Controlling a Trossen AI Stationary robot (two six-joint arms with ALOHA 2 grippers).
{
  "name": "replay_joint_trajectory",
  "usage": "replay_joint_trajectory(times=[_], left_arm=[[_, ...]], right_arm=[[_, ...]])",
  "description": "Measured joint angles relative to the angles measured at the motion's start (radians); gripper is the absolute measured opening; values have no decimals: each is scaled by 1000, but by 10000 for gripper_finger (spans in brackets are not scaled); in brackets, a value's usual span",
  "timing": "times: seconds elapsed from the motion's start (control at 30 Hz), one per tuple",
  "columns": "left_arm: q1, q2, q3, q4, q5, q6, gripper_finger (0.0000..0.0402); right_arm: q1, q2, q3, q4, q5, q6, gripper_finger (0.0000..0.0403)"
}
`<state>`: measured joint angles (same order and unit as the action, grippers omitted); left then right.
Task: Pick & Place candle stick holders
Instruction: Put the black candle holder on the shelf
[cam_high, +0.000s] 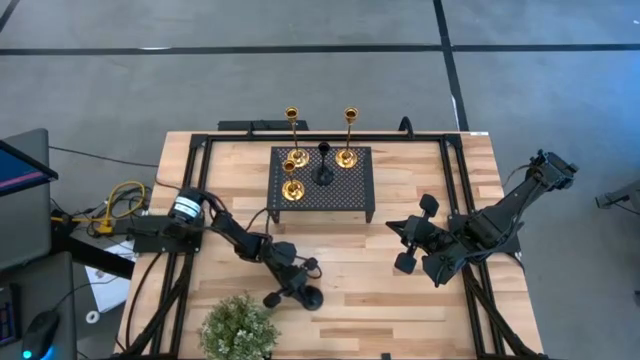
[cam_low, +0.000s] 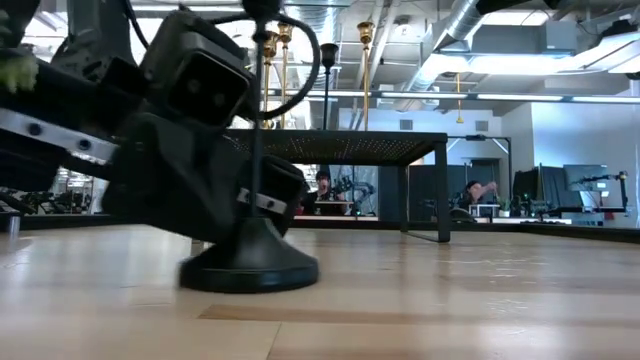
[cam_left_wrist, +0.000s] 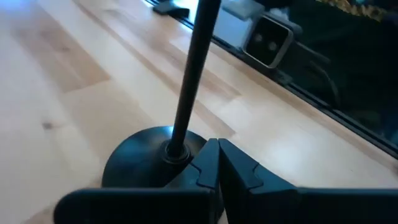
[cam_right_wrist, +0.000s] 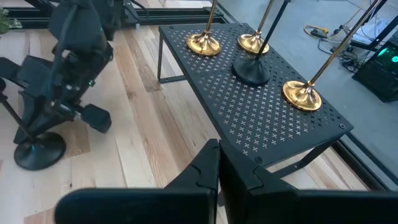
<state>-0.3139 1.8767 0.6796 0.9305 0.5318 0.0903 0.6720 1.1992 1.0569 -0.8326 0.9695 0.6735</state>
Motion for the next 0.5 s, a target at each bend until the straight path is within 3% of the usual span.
replay_joint_trajectory(times=[0.17,0.5], left_arm=[[44,13,0,37,-25,-49,3],[59,14,44,60,-327,-64,3]], right_arm=[[0,0,0,0,0,0,0],[0,0,0,0,7,-3,0]])
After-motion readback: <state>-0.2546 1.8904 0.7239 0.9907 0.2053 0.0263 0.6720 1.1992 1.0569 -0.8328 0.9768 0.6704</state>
